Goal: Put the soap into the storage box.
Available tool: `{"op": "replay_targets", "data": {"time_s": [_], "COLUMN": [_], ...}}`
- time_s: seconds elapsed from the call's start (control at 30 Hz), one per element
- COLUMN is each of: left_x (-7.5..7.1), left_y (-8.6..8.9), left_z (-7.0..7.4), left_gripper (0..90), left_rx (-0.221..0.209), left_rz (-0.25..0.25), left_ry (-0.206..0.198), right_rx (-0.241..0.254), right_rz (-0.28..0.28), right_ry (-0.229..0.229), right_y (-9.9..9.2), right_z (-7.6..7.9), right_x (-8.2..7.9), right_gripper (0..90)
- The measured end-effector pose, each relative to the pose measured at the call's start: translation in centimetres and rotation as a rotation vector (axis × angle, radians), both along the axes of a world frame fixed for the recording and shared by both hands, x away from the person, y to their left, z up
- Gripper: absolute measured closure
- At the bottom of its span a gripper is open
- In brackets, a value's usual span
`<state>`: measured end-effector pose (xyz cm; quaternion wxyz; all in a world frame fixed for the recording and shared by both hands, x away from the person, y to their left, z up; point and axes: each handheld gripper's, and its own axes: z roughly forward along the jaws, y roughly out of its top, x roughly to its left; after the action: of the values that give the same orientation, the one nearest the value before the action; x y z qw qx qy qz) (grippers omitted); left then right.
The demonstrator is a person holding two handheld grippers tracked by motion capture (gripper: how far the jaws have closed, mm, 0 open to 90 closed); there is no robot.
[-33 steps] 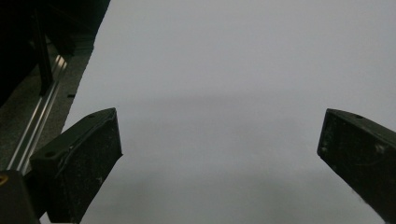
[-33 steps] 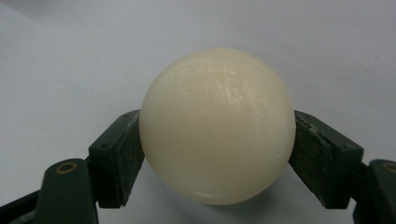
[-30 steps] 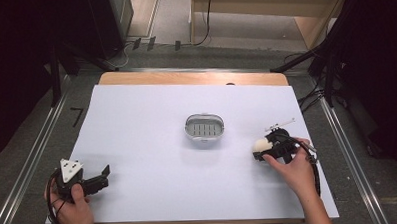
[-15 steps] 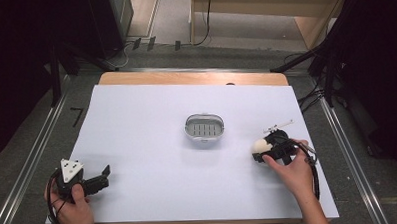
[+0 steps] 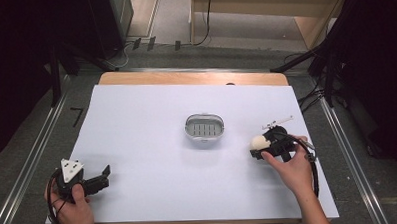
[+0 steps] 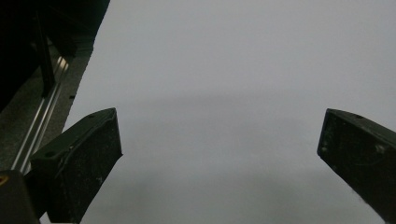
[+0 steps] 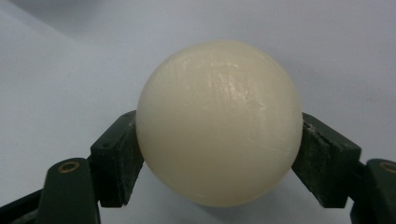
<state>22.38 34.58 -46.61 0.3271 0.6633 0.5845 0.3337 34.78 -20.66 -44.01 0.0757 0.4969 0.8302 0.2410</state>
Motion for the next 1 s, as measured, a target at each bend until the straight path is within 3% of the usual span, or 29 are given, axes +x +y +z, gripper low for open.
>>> {"op": "replay_targets", "data": {"time_s": [1.0], "left_x": [0.0], "left_y": [0.0], "left_z": [0.0], "left_gripper": [0.1], "left_rx": [-0.004], "left_rz": [0.001], "left_ry": [0.000], "right_rx": [-0.004], "right_rz": [0.068], "right_ry": [-0.013], "right_y": [3.3], "right_z": [2.5], "right_x": [1.7], "right_gripper": [24.8]}}
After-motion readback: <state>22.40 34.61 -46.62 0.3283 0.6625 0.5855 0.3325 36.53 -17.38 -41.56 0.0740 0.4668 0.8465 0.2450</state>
